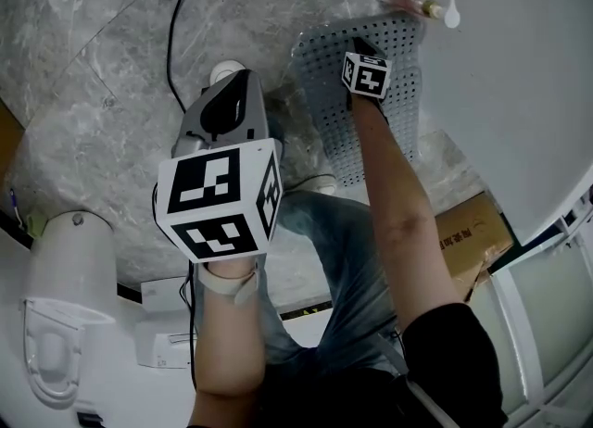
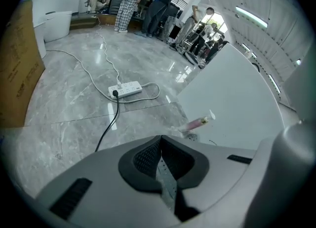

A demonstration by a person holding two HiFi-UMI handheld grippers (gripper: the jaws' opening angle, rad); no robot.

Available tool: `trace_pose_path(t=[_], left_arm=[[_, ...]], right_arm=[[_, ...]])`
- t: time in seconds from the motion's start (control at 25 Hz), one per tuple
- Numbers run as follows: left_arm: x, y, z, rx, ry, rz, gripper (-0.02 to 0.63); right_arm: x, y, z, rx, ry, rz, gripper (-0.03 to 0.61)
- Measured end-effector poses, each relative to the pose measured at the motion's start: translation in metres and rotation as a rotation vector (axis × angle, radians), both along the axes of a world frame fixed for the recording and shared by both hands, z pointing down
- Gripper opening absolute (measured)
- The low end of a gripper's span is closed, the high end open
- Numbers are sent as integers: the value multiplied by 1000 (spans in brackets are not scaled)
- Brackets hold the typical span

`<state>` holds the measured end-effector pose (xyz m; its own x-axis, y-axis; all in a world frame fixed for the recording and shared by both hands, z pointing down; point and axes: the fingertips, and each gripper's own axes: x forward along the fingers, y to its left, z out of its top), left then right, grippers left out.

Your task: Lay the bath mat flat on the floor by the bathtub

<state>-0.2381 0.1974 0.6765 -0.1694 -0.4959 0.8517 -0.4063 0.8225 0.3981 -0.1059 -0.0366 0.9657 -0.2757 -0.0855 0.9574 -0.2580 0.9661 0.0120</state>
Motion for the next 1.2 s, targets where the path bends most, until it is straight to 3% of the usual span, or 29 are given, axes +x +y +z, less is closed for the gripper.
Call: trace_pose_path(t=[0.16,0.36,0.48,0.76,0.88,1.0,1.2], left_arm=[[-1,-7,-7,0,-21,17,18],[-7,-13,-11,-5,-47,33,18],[-5,-17,-12,-6,-50,44,18],[-19,1,-17,-20,-86,28,18],[-20,10,-17,-22,-86,-2,18],[-3,1,-16,-15,-74,10,18],[42,-33,-11,13,-54,80,18]], right_arm=[[20,-66,-8,80,1,85,141],[16,-98,-1,45,-35,114,183],[22,-89,17,-24,14,159,178],[16,-81,27,-38,46,189,123],[26,-90,11,26,66,155,154],[50,-91,-3,64,81,120,117],[141,-73,-13,-30,116,172,176]])
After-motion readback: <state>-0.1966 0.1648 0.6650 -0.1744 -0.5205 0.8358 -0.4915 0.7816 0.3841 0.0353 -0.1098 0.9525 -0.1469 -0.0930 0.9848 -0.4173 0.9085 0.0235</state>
